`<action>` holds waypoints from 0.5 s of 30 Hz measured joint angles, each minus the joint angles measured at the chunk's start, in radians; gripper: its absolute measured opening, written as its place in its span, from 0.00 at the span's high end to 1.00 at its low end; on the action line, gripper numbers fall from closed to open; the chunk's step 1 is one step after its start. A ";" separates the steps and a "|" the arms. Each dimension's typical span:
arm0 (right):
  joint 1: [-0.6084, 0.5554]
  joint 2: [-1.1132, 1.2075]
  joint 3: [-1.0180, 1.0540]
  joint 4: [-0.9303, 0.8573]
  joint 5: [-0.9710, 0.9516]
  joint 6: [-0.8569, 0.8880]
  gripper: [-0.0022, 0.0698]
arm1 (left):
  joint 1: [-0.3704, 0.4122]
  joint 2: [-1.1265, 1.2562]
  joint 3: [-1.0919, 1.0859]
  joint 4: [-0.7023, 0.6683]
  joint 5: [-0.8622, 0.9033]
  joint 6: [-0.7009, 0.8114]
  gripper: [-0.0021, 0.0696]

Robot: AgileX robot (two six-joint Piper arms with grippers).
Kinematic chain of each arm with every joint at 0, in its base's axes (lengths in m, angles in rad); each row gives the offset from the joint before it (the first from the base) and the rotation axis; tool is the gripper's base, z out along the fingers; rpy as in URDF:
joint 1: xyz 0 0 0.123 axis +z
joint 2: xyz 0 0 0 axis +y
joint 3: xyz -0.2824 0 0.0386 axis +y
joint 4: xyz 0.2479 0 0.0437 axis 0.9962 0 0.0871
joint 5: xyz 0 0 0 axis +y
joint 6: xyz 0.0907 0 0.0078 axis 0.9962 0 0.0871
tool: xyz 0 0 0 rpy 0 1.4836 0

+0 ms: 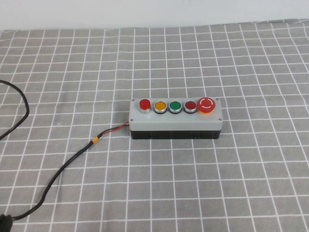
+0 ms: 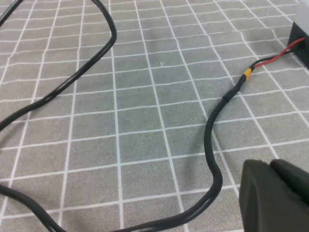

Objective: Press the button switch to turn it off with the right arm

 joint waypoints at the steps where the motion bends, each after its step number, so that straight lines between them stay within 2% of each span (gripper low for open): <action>1: 0.000 -0.021 0.005 -0.002 0.000 0.000 0.99 | 0.000 0.000 0.000 0.000 0.000 0.000 0.98; 15: 0.000 -0.066 0.024 -0.002 0.058 0.000 0.99 | 0.000 0.000 0.000 0.000 0.000 0.000 0.98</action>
